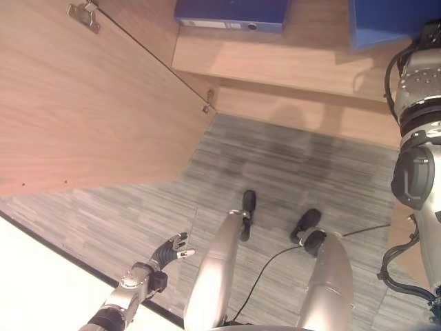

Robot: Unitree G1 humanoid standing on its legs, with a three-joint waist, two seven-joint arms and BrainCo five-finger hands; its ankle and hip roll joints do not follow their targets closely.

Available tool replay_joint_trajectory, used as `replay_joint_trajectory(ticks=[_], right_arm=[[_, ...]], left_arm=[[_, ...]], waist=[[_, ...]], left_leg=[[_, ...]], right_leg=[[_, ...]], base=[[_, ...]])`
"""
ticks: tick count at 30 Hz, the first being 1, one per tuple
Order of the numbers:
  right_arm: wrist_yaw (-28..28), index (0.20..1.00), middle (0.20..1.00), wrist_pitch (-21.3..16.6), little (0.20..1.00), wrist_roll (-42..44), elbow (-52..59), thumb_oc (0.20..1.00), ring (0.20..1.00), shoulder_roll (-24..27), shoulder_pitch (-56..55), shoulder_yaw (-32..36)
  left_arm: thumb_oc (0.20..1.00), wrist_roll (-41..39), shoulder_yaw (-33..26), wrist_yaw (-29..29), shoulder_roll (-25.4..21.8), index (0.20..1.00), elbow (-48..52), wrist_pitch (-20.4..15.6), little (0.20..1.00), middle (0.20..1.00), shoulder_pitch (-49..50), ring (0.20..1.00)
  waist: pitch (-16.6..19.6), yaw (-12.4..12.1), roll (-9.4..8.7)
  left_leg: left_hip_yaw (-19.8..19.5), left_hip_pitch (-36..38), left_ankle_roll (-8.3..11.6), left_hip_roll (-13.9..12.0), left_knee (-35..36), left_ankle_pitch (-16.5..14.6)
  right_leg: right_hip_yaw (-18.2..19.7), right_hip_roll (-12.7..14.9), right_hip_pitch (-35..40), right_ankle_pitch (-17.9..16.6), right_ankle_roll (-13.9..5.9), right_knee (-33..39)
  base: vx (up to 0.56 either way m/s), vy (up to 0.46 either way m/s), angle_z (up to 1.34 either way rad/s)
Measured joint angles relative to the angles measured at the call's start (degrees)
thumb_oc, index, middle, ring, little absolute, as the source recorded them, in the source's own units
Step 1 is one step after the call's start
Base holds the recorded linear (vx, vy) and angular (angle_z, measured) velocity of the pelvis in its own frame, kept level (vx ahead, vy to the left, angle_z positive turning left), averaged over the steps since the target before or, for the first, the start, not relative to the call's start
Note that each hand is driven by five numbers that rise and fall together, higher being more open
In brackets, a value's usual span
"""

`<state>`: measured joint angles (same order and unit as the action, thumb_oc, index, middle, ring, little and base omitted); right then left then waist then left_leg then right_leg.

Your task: Put the empty folder in the office cabinet

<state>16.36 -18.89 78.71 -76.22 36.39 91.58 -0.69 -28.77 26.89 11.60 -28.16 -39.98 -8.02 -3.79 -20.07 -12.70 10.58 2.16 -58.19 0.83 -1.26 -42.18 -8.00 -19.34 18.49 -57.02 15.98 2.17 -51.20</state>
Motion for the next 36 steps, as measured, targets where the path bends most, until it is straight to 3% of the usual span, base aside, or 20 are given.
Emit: replay_joint_trajectory(ticks=[5, 10, 13, 23, 27, 30, 31, 32, 33, 34, 36], right_arm=[[1.4, 0.200, 0.200, -0.9, 0.200, 0.1, 0.1, 0.200, 0.200, 2.1, 1.0, -1.5], [2.1, 0.200, 0.200, -1.5, 0.200, 1.2, 0.1, 0.200, 0.200, 2.4, 1.0, -0.9], [2.4, 0.200, 0.200, -3.3, 0.200, 1.2, 0.3, 0.200, 0.200, 2.1, 0.7, -0.9], [2.6, 0.200, 0.200, -3.5, 0.200, 1.1, 3.8, 0.200, 0.200, -1.3, -6.3, -0.5], [2.6, 0.200, 0.200, -3.4, 0.200, 1.1, 4.4, 0.200, 0.200, -4.0, -12.2, 1.0], [3.1, 0.200, 0.200, -3.3, 0.200, 1.1, 3.7, 0.200, 0.200, -4.9, -12.7, 1.8], [3.1, 0.200, 0.200, -3.4, 0.200, 1.1, 3.8, 0.200, 0.200, -6.0, -12.7, 1.5], [3.1, 0.200, 0.200, -3.5, 0.200, 1.1, 4.2, 0.200, 0.200, -6.5, -12.6, 1.5], [3.1, 0.200, 0.200, -5.0, 0.200, 1.1, 5.3, 0.200, 0.200, -7.2, -12.7, 0.5], [3.3, 0.200, 0.200, -5.3, 0.200, 1.1, 8.5, 0.200, 0.200, -8.1, -13.0, 0.9], [3.3, 0.200, 0.200, -5.2, 0.200, 1.1, 8.6, 0.200, 0.200, -9.4, -13.5, 1.2]], left_arm=[[1.000, 0.0, 0.1, -1.0, -0.2, 1.000, 1.3, 0.1, 1.000, 1.000, 0.1, 1.000], [1.000, 0.0, 0.1, -1.0, -1.2, 1.000, 2.8, -0.1, 1.000, 1.000, 0.2, 1.000], [1.000, 0.5, 0.1, -0.9, -1.5, 1.000, 2.4, -0.1, 1.000, 1.000, 0.1, 1.000], [1.000, 0.6, 0.1, -0.9, -1.3, 1.000, 1.0, 0.0, 1.000, 1.000, 0.2, 1.000], [1.000, 0.5, 0.1, -1.0, -1.3, 1.000, 0.1, 0.1, 1.000, 1.000, 0.3, 1.000], [1.000, 0.6, 1.3, -1.1, -1.3, 1.000, -0.6, 0.2, 1.000, 1.000, 0.0, 1.000], [1.000, 0.6, 2.5, -1.1, -1.2, 1.000, -1.4, 0.5, 1.000, 1.000, -0.1, 1.000], [1.000, 0.6, 2.5, -1.1, -0.9, 1.000, -1.9, 0.7, 1.000, 1.000, -0.1, 1.000], [1.000, 1.1, 2.1, -1.2, 0.6, 1.000, -4.0, 0.7, 1.000, 1.000, -0.9, 1.000], [1.000, 1.2, 2.4, -1.2, 0.9, 1.000, -6.0, 0.9, 1.000, 1.000, -1.9, 1.000], [1.000, 1.3, 2.0, -1.6, 1.0, 1.000, -6.5, 1.1, 1.000, 1.000, -1.0, 1.000]], waist=[[0.3, -0.3, -0.04], [3.1, -0.3, -0.27], [4.0, -0.3, -0.24], [4.4, -0.2, -0.31], [4.4, 0.0, -0.59], [3.8, -0.3, -1.62], [2.9, -0.2, -2.87], [2.7, -0.1, -3.18], [2.5, -0.3, -2.88], [-0.3, -2.0, -3.40], [-0.7, -4.5, -3.27]], left_leg=[[-0.6, -1.5, -0.14, 0.4, -1.2, -0.1], [-0.6, -1.5, 0.13, 0.5, 0.1, 0.1], [-0.4, 1.2, 0.32, 0.5, 2.9, 0.5], [0.4, 12.0, 1.11, 0.0, 13.7, 3.6], [-0.2, 15.6, 3.02, -1.2, 15.6, 4.8], [-2.0, 14.5, 3.47, -2.2, 12.7, 6.7], [-2.9, 13.7, 3.67, -2.2, 11.9, 6.8], [-3.0, 13.7, 3.99, -2.2, 13.8, 6.8], [-3.5, 13.2, 4.76, -2.1, 26.0, 6.6], [-4.2, 13.9, 5.29, -2.1, 41.4, 9.9], [-4.0, 14.9, 5.20, -3.9, 44.0, 10.6]], right_leg=[[-0.3, 0.6, -1.1, 0.5, -0.07, -1.4], [-0.5, 0.5, -1.0, 0.0, 0.06, 0.0], [-0.7, -0.3, 1.4, -0.7, -0.21, 2.8], [-0.4, -3.4, 9.8, -2.7, -0.66, 11.3], [-0.1, -5.7, 13.4, -2.6, -0.53, 13.2], [-0.5, -6.6, 14.6, -2.0, 1.14, 13.7], [-0.3, -6.7, 15.3, -1.8, 1.53, 14.1], [-0.3, -7.3, 15.9, -1.6, 0.91, 15.3], [-0.3, -10.5, 17.7, -4.0, -0.21, 20.7], [-0.2, -13.1, 20.9, -4.7, 1.24, 24.2], [0.2, -14.9, 23.0, -5.0, 2.28, 24.7]], base=[[0.05, -0.014, 0.08], [0.05, -0.023, 0.01], [0.02, -0.019, -0.05], [0.00, -0.046, -0.06], [-0.08, -0.178, -0.04], [0.05, -0.011, 0.02], [0.26, 0.231, -0.10], [0.21, 0.221, -0.11], [0.27, 0.195, -0.44], [0.12, 0.032, -0.75], [0.12, 0.081, -0.84]])
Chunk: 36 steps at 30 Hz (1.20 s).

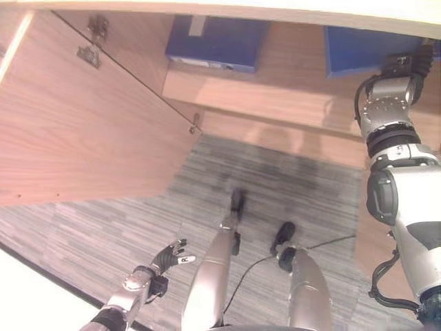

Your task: Put the empty folder in the office cabinet

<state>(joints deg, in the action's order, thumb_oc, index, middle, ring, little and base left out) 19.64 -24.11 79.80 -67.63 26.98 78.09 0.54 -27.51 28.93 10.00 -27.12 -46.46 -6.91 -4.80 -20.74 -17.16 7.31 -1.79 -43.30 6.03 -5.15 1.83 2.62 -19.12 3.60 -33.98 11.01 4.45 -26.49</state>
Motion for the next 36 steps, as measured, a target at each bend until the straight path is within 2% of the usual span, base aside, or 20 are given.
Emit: replay_joint_trajectory(ticks=[2, 3, 4, 6, 8, 10, 11, 12, 14, 16, 18, 19, 20, 21, 23, 24, 25, 27, 31, 36], right_arm=[[0.1, 0.200, 0.200, 0.1, 0.200, 0.1, -0.1, 0.200, 0.200, -1.2, 0.0, 1.9], [0.1, 0.200, 0.200, 0.1, 0.200, 0.0, 0.1, 0.200, 0.200, -1.2, 0.0, 2.0], [-0.1, 0.200, 0.200, -0.1, 0.200, 0.0, 0.3, 0.200, 0.200, -1.2, 0.0, 2.0], [-0.3, 0.200, 0.200, -1.0, 0.200, 0.1, 0.3, 0.200, 0.200, -1.1, -0.1, 3.3], [-0.2, 0.200, 0.200, -2.5, 0.200, 0.7, 0.2, 0.200, 0.200, -1.1, -1.2, 6.4], [-1.7, 0.200, 0.200, -3.1, 0.200, 0.7, 0.2, 0.200, 0.200, -2.5, -4.5, 6.6], [-2.4, 0.200, 0.200, -2.8, 0.200, 0.6, 0.3, 0.200, 0.200, -3.8, -4.7, 5.4], [-3.0, 0.200, 0.200, -2.6, 0.200, 0.5, 0.3, 0.200, 0.200, -4.9, -5.1, 4.4], [-2.0, 0.200, 0.200, -0.7, 0.200, 0.7, -0.6, 0.200, 0.200, -5.2, -5.7, 5.9], [-1.5, 0.200, 0.200, -0.2, 0.200, 0.7, -1.4, 0.200, 0.200, -5.3, -5.8, 6.3], [-1.6, 0.200, 0.200, -0.1, 0.200, 0.5, -1.5, 0.200, 0.200, -5.2, -4.4, 6.3], [-1.6, 0.200, 0.200, 0.5, 0.200, -0.1, -2.1, 0.200, 0.200, -4.5, -3.2, 7.0], [-1.7, 0.200, 0.200, 1.5, 0.200, -0.1, -2.9, 0.200, 0.200, -2.3, -2.6, 7.2], [-1.2, 0.200, 0.200, 1.7, 0.200, 0.1, -3.3, 0.200, 0.200, -0.6, -2.0, 5.7], [-0.8, 0.200, 0.200, 0.8, 0.200, 0.1, -3.4, 0.200, 0.200, 0.8, -0.7, 4.6], [-0.7, 0.200, 0.200, 2.2, 0.200, 0.1, -3.9, 0.200, 0.200, 2.0, -0.5, 4.5], [-0.5, 0.200, 0.200, 2.3, 0.200, 0.1, -4.6, 0.200, 0.200, 2.5, -0.3, 3.8], [-0.9, 0.200, 0.200, 3.2, 0.200, 0.0, -4.5, 0.200, 0.200, 2.9, 1.1, 1.0], [-1.7, 0.200, 0.200, 2.9, 0.200, 0.0, -4.4, 0.200, 0.200, 2.4, 1.4, -0.3], [-3.5, 0.200, 0.200, 0.8, 0.200, -0.1, -4.4, 0.200, 0.200, 2.3, 1.2, 0.0]], left_arm=[[1.000, 0.0, 0.1, -0.3, -0.3, 1.000, -0.8, -0.1, 1.000, 1.000, 0.4, 1.000], [1.000, 0.0, 0.1, -0.6, -0.3, 1.000, -0.8, -0.1, 1.000, 1.000, 0.4, 1.000], [1.000, 0.0, -0.1, -0.7, -0.2, 1.000, -0.7, -0.2, 1.000, 1.000, 0.6, 1.000], [1.000, 0.8, -0.6, -0.7, -0.4, 1.000, 0.1, -0.4, 1.000, 1.000, 0.4, 1.000], [1.000, 1.7, -0.8, -0.6, -0.7, 1.000, 0.7, -0.4, 1.000, 1.000, -2.1, 1.000], [1.000, 2.0, -1.4, -0.4, -2.6, 1.000, 2.4, -1.0, 1.000, 1.000, -5.0, 1.000], [1.000, 2.0, -2.1, -0.4, -3.5, 1.000, 2.8, -1.1, 1.000, 1.000, -5.2, 1.000], [1.000, 2.0, -2.0, -0.4, -4.8, 1.000, 2.7, -1.2, 1.000, 1.000, -5.3, 1.000], [1.000, 1.9, -3.4, -0.8, -6.3, 1.000, 2.7, -1.6, 1.000, 1.000, -5.3, 1.000], [1.000, 1.9, -3.6, -1.0, -6.8, 1.000, 2.9, -1.8, 1.000, 1.000, -4.8, 1.000], [1.000, 1.8, -3.0, -1.0, -6.5, 1.000, 2.7, -1.8, 1.000, 1.000, -4.6, 1.000], [1.000, 2.0, -3.2, -1.0, -5.6, 1.000, 1.8, -1.7, 1.000, 1.000, -4.6, 1.000], [1.000, 2.0, -3.8, -1.3, -4.7, 1.000, 1.3, -1.7, 1.000, 1.000, -4.7, 1.000], [1.000, 1.7, -4.3, -1.7, -4.0, 1.000, 1.5, -1.9, 1.000, 1.000, -4.2, 1.000], [1.000, 1.0, -4.2, -1.5, -4.6, 1.000, 1.5, -1.3, 1.000, 1.000, -3.2, 1.000], [1.000, 0.8, -4.2, -1.5, -4.5, 1.000, 1.9, -1.4, 1.000, 1.000, -2.6, 1.000], [1.000, 0.8, -4.0, -1.2, -3.5, 1.000, 1.9, -1.8, 1.000, 1.000, -1.2, 1.000], [1.000, 1.0, -0.2, -0.1, -1.4, 1.000, 2.0, -1.7, 1.000, 1.000, 1.6, 1.000], [1.000, 1.1, 0.2, 0.1, 0.1, 1.000, 3.5, -1.8, 1.000, 1.000, 2.1, 1.000], [1.000, 1.3, -0.7, -0.5, -0.1, 1.000, 3.7, -1.8, 1.000, 1.000, 0.7, 1.000]], waist=[[0.1, -0.6, -0.46], [0.2, -0.7, -0.77], [0.5, -0.3, -0.38], [0.6, 0.8, -0.33], [0.5, 1.1, -1.28], [0.1, 1.1, -1.90], [-0.3, 1.2, -1.45], [-1.2, 2.1, -1.36], [-1.5, 2.5, -1.53], [-1.6, 2.1, -1.46], [-1.7, 1.7, -1.15], [-1.9, 1.5, -0.82], [-1.9, 0.8, -0.73], [-2.0, 0.1, 0.30], [-2.4, 1.0, 1.08], [-2.6, 0.8, 1.53], [-2.7, 0.6, 1.59], [-2.6, 0.9, 2.06], [-1.7, 0.9, 3.31], [-1.8, 1.9, 3.37]], left_leg=[[0.0, -0.9, 0.10, 0.1, -8.2, 0.1], [-0.2, -0.6, -0.10, 0.0, -11.8, 0.0], [0.8, 0.7, -0.27, -0.2, -11.0, 2.4], [2.5, 0.8, -3.59, 1.1, -10.2, 8.4], [2.8, 1.1, -4.72, 3.5, -10.5, 7.8], [2.6, 2.7, -5.57, 4.6, -10.7, 6.9], [2.8, 2.7, -7.03, 3.9, -11.9, 5.8], [3.2, 4.0, -7.04, 3.8, -11.9, 5.5], [3.6, 6.1, -7.98, 3.6, -12.4, 4.8], [3.8, 7.2, -8.97, 3.6, -12.7, 3.7], [4.5, 7.0, -7.42, 3.6, -12.1, 3.8], [5.2, 6.9, -6.01, 3.7, -10.9, 4.8], [6.0, 6.6, -5.32, 3.9, -10.1, 5.3], [5.8, 5.6, -5.13, 3.9, -10.2, 5.4], [3.4, 4.1, -4.04, 2.8, -9.3, 6.2], [2.8, 4.2, -3.13, 1.4, -8.2, 6.8], [2.3, 4.7, -1.40, -0.1, -7.0, 5.6], [0.4, 5.8, -0.74, -1.0, -6.4, 6.0], [-0.3, 4.2, -0.42, -1.1, -6.4, 7.6], [-1.2, 1.2, -0.43, -0.1, -8.5, 7.9]], right_leg=[[0.6, 1.4, 0.8, 0.6, -0.08, 0.0], [0.6, 2.6, 0.3, 1.1, -1.11, -0.5], [0.8, 3.6, -0.1, 1.9, -2.80, -1.1], [1.2, 5.2, 0.1, 2.6, -6.57, -1.7], [1.3, 6.8, 1.6, 2.7, -8.57, -0.6], [1.3, 6.4, 4.2, 1.0, -12.43, -0.6], [2.4, 7.6, 0.6, -1.1, -16.33, -8.5], [2.0, 10.0, -2.3, -2.9, -21.03, -15.3], [1.3, 12.0, -3.4, -2.6, -20.19, -16.7], [0.2, 12.8, -2.5, -2.7, -19.68, -13.2], [0.6, 13.4, -2.5, -2.4, -18.87, -6.8], [0.7, 15.0, -2.3, -2.6, -17.73, -0.4], [0.9, 17.5, -2.3, -3.3, -17.73, 4.3], [1.1, 18.3, -1.8, -5.8, -16.88, 7.7], [3.4, 17.0, -2.1, -8.5, -17.32, 9.4], [4.0, 15.1, -2.5, -10.5, -15.64, 9.4], [2.8, 14.4, -2.6, -11.2, -14.90, 9.2], [3.2, 12.7, -3.5, -12.5, -13.04, 8.6], [3.6, 12.6, -6.1, -10.8, -12.19, 6.0], [3.8, 13.7, -9.1, -9.0, -12.06, 2.1]], base=[[0.10, 0.079, -0.47], [0.15, 0.070, -0.30], [0.16, 0.048, -0.10], [0.14, 0.013, 0.12], [0.08, 0.027, 0.33], [0.06, 0.141, 0.09], [0.03, 0.054, -0.26], [0.00, 0.055, -0.26], [0.06, 0.060, -0.03], [0.09, -0.022, -0.02], [0.12, -0.187, -0.11], [0.07, -0.185, -0.09], [0.10, -0.084, -0.06], [0.02, -0.080, 0.03], [0.04, -0.069, 0.11], [0.06, -0.054, -0.01], [0.13, -0.092, -0.24], [0.10, -0.118, -0.49], [0.02, -0.062, -0.04], [0.02, -0.070, 0.17]])
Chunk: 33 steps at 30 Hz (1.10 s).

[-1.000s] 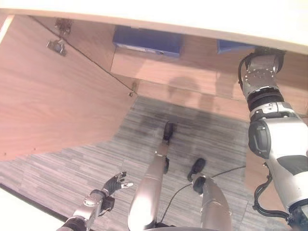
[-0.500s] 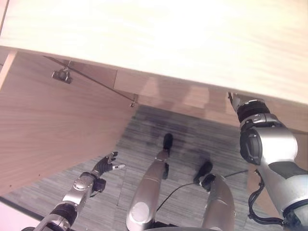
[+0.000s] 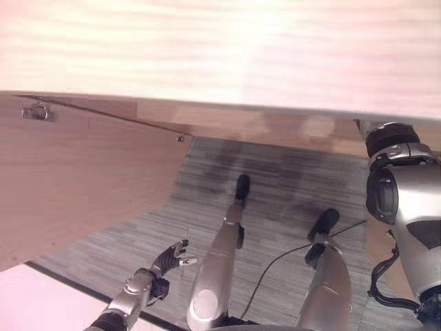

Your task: Put the empty folder in the office cabinet

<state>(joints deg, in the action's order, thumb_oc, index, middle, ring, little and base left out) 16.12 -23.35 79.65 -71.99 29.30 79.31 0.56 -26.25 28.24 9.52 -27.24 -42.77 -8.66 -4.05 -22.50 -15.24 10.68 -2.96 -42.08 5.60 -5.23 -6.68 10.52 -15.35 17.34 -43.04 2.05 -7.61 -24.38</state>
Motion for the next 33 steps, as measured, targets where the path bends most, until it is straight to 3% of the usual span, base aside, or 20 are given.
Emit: replay_joint_trajectory(ticks=[10, 23, 27, 33], right_arm=[[1.2, 0.200, 0.200, -0.1, 0.200, -2.1, 2.6, 0.200, 0.200, 0.0, 1.4, -0.1], [1.4, 0.200, 0.200, -0.5, 0.200, -2.0, 2.8, 0.200, 0.200, -1.4, 3.3, -0.3], [1.4, 0.200, 0.200, -0.2, 0.200, -2.0, 2.6, 0.200, 0.200, -1.6, 5.1, -0.3], [1.4, 0.200, 0.200, 0.2, 0.200, -2.0, 1.8, 0.200, 0.200, -1.2, 6.5, -0.8]], left_arm=[[1.000, -0.1, 0.7, -1.2, -0.4, 1.000, 0.3, -0.1, 1.000, 1.000, -1.3, 1.000], [1.000, 0.0, 1.5, -2.3, -0.8, 1.000, 1.4, -0.2, 1.000, 1.000, -4.6, 1.000], [1.000, -0.1, 1.3, -2.9, -2.7, 1.000, 1.8, -0.2, 1.000, 1.000, -5.7, 1.000], [1.000, -0.3, 1.5, -3.6, -2.7, 1.000, 2.0, -0.2, 1.000, 1.000, -5.6, 1.000]], waist=[[-1.1, 0.6, -0.21], [-1.6, 3.3, -1.05], [-2.1, 3.9, -1.81], [-2.3, 4.0, -2.29]], left_leg=[[-2.3, -8.3, 1.35, 0.1, -8.0, -2.7], [-2.7, -11.8, 1.22, 0.6, -12.4, -3.0], [-3.7, -15.9, 1.36, 0.9, -18.9, -5.5], [-3.4, -18.2, 1.62, 1.0, -21.2, -6.4]], right_leg=[[2.3, 1.0, -10.3, 8.0, 1.90, -14.3], [3.6, 0.7, -12.7, 9.1, 2.67, -17.9], [4.7, 0.7, -15.7, 10.8, 3.38, -22.3], [6.2, 0.1, -17.6, 10.9, 3.33, -23.3]], base=[[0.03, -0.062, 0.11], [-0.01, -0.017, 0.04], [0.00, 0.004, 0.04], [-0.02, 0.003, -0.03]])
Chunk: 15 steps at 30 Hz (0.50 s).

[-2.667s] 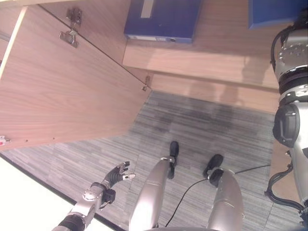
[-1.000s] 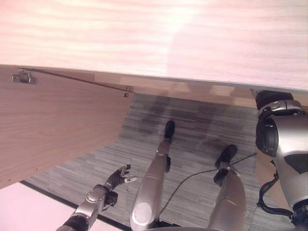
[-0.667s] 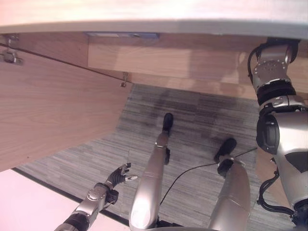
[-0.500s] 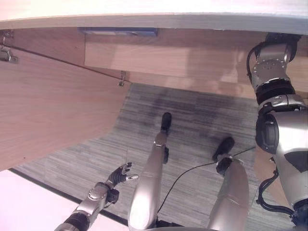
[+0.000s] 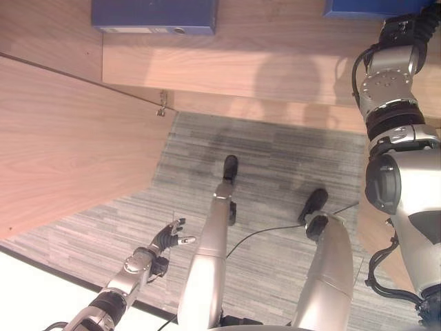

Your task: Put the empty folder in the office cabinet

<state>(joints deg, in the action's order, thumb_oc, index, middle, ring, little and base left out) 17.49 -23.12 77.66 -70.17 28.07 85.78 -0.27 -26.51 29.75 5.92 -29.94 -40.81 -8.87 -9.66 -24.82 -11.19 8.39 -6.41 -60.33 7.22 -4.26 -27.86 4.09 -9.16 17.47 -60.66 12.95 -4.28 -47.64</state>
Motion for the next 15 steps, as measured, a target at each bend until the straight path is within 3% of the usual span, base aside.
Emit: replay_joint_trajectory(ticks=[1, 2, 3, 4, 15], right_arm=[[0.0, 0.266, 0.266, 0.0, 0.266, 0.0, -0.3, 0.266, 0.266, 0.0, 0.2, -0.6], [0.0, 0.382, 0.382, -0.1, 0.382, 0.0, -0.3, 0.382, 0.382, 0.0, 0.5, -1.2], [0.0, 0.583, 0.583, -0.1, 0.583, 0.0, -0.1, 0.583, 0.583, 0.0, 0.7, -1.4], [0.0, 1.000, 1.000, 0.0, 1.000, 0.0, -0.2, 1.000, 1.000, 0.0, 0.7, -1.4], [-0.1, 1.000, 1.000, 2.1, 1.000, -0.8, -6.7, 1.000, 1.000, 0.4, 2.3, -2.4]], left_arm=[[1.000, 0.0, 0.0, 0.0, -0.1, 1.000, -0.1, -0.1, 1.000, 1.000, 0.1, 1.000], [1.000, 0.0, 0.0, -0.1, -0.1, 1.000, -0.3, -0.2, 1.000, 1.000, 0.1, 1.000], [1.000, 0.0, 0.0, -0.1, -0.1, 1.000, -0.3, 0.0, 1.000, 1.000, 0.1, 1.000], [1.000, 0.0, 0.0, -0.2, -0.1, 1.000, -0.3, 0.0, 1.000, 1.000, 0.1, 1.000], [1.000, 0.0, 0.7, -0.4, -0.7, 1.000, -0.2, -0.1, 1.000, 1.000, 0.1, 1.000]], waist=[[0.1, 0.1, -0.13], [0.1, 0.3, -0.14], [0.1, 0.5, -0.16], [0.1, 0.7, -0.17], [1.6, 1.2, -1.16]], left_leg=[[0.1, -0.2, -0.01, 0.0, -0.3, 0.0], [0.1, -0.5, -0.05, 0.0, -0.5, 0.0], [0.1, -0.7, -0.06, 0.1, -0.7, 0.0], [0.0, -0.7, -0.07, 0.1, -0.8, 0.0], [0.0, -0.4, -0.49, 0.1, -0.3, 0.1]], right_leg=[[0.4, -0.2, -0.3, 0.0, 0.00, 0.0], [0.5, -0.3, -0.5, 0.0, 0.00, 0.0], [0.5, -0.3, -0.6, 0.0, 0.00, 0.0], [0.6, -0.3, -0.6, 0.0, 0.00, 0.0], [0.6, -0.4, -0.4, -0.2, 0.37, 0.3]], base=[[0.00, 0.000, 0.00], [0.00, 0.000, 0.00], [0.00, 0.000, 0.00], [0.00, 0.000, 0.00], [0.00, 0.000, 0.00]])
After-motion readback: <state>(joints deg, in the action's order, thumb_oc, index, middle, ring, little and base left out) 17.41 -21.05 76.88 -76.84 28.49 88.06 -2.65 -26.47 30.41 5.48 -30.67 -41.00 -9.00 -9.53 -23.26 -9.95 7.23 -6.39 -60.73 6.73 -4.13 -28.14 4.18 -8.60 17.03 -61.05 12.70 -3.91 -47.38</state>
